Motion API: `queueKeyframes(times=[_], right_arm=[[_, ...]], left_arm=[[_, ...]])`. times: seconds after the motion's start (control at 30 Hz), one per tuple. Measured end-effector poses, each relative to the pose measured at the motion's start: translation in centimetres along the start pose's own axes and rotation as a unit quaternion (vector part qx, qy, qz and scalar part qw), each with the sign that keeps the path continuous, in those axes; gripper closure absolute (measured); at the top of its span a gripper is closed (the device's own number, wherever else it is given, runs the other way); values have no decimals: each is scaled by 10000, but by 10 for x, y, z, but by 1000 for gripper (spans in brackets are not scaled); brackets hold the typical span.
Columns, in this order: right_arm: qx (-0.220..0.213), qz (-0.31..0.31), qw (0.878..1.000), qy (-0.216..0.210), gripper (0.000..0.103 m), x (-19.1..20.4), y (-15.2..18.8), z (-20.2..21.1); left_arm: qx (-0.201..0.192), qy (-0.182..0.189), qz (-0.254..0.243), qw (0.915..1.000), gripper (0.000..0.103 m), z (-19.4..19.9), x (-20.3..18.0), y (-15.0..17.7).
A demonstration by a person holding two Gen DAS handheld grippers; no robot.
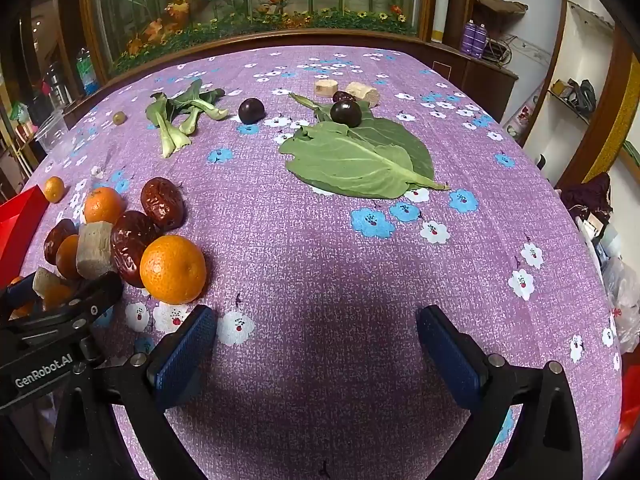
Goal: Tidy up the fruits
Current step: 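Move both tools toward the fruit pile beside the red tray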
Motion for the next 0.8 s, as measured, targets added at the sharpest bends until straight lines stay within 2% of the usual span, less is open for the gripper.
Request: queueKeyframes(times=[0.1,0.23,0.27,0.33,0.37,0.57,0.8], right_arm=[[167,-45,9998,12,0,0,-1,1],[204,-78,9998,41,0,3,3,5],[206,-86,9997,44,0,3,5,7],[176,-129,9997,-75,0,5,9,14],[140,-152,9996,-174,1,6,10,19],[-412,-218,9984,-332,1,19,13,63],[-1049,-157,9930,-513,1,38,20,107]], left_arm=[[85,107,-36,9999,2,7,5,5],[-54,523,258,9983,7,27,15,14],[-68,498,284,9983,7,35,18,12],[-493,376,230,9978,7,58,24,20],[-711,188,153,9972,7,70,28,21],[-1503,-41,339,9881,7,117,61,23],[-1637,-366,104,9858,7,145,67,28]])
Point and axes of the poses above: each gripper's, at about its wrist camera, not at the fingertips, and z roughly against the way its jaws point, x to its left, y to its underside, the point moved 1 cm from there along -z, roughly the way its jaws point, and after that the axes turned 8 degrees about -x, right-handed, at the moved point
